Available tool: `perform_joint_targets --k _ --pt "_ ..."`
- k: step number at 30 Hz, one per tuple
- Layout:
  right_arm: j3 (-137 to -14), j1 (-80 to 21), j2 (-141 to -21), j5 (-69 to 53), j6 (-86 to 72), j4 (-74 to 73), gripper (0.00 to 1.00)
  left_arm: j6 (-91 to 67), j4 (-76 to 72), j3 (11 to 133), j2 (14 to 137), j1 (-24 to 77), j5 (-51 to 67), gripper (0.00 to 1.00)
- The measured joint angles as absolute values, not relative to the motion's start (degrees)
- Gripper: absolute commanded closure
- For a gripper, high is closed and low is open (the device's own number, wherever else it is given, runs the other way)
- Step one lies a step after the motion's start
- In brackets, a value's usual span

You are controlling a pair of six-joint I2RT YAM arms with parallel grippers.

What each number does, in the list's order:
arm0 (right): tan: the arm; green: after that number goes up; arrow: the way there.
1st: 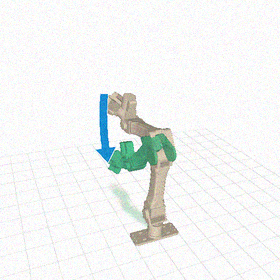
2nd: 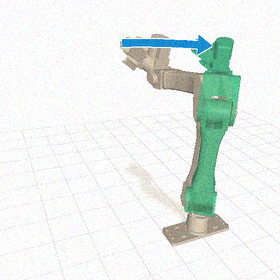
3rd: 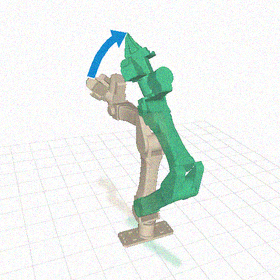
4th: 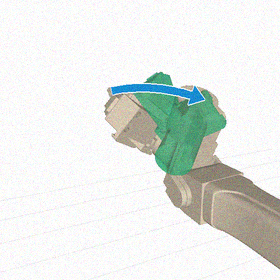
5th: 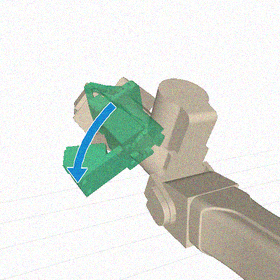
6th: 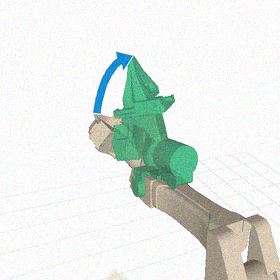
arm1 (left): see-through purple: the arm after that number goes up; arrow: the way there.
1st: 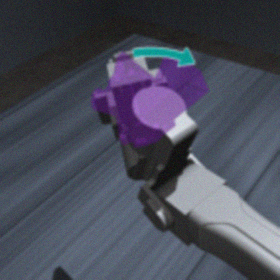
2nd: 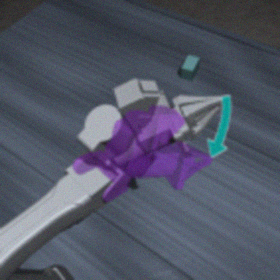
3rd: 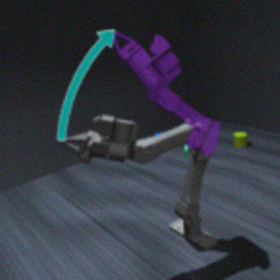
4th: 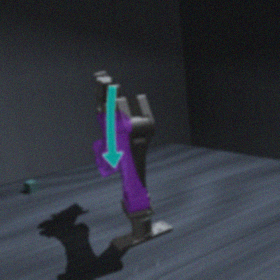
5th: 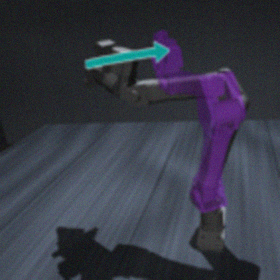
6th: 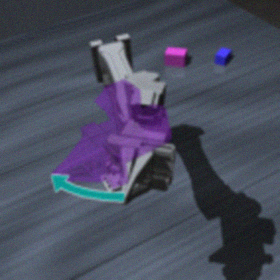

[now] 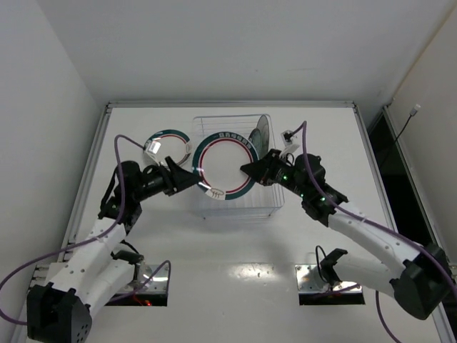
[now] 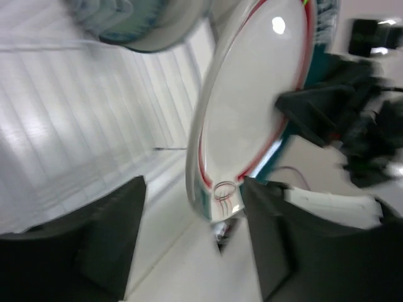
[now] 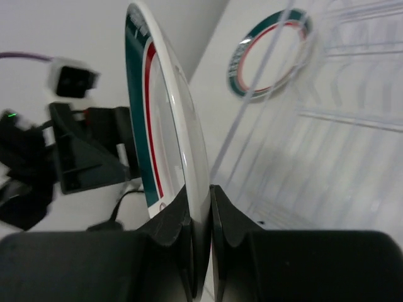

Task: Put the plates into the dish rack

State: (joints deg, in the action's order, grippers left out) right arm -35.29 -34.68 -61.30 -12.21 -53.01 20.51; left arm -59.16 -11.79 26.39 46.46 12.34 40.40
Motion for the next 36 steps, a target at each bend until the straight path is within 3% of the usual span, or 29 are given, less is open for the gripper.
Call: perform_joint_targets --k 3,8,11,13,17,23,36 --pt "-42.65 -35.29 -59.27 -2.66 -50.76 5.69 1.0 -49.8 4.01 37.54 48.47 12.34 31.42 0.25" --pt "-62.28 -36.82 -64.42 16.01 -46.54 -14.09 1.0 -40.25 19.79 48.88 47.62 12.29 10.79 0.21" --pt "-75.61 -39.33 -72.18 27.75 -44.99 -23.55 1.0 -37.85 25.93 49.32 45.56 12.27 -1.67 0.2" --pt "-83.61 -40.97 -78.74 34.5 -43.68 -29.23 1.0 -36.97 28.95 47.92 43.59 12.27 -8.1 0.08" --pt "-94.19 -43.38 -90.52 46.06 -41.71 -39.0 1.0 -36.42 32.91 45.76 39.33 12.25 -17.54 0.08" --pt "-96.27 -44.29 -98.56 52.73 -37.82 -44.21 1.0 -36.21 33.15 45.56 36.99 10.61 -21.12 0.08" --pt "-88.95 -42.37 -99.85 51.66 -29.23 -32.45 1.0 -36.03 33.78 45.56 37.78 10.57 -21.15 0.08"
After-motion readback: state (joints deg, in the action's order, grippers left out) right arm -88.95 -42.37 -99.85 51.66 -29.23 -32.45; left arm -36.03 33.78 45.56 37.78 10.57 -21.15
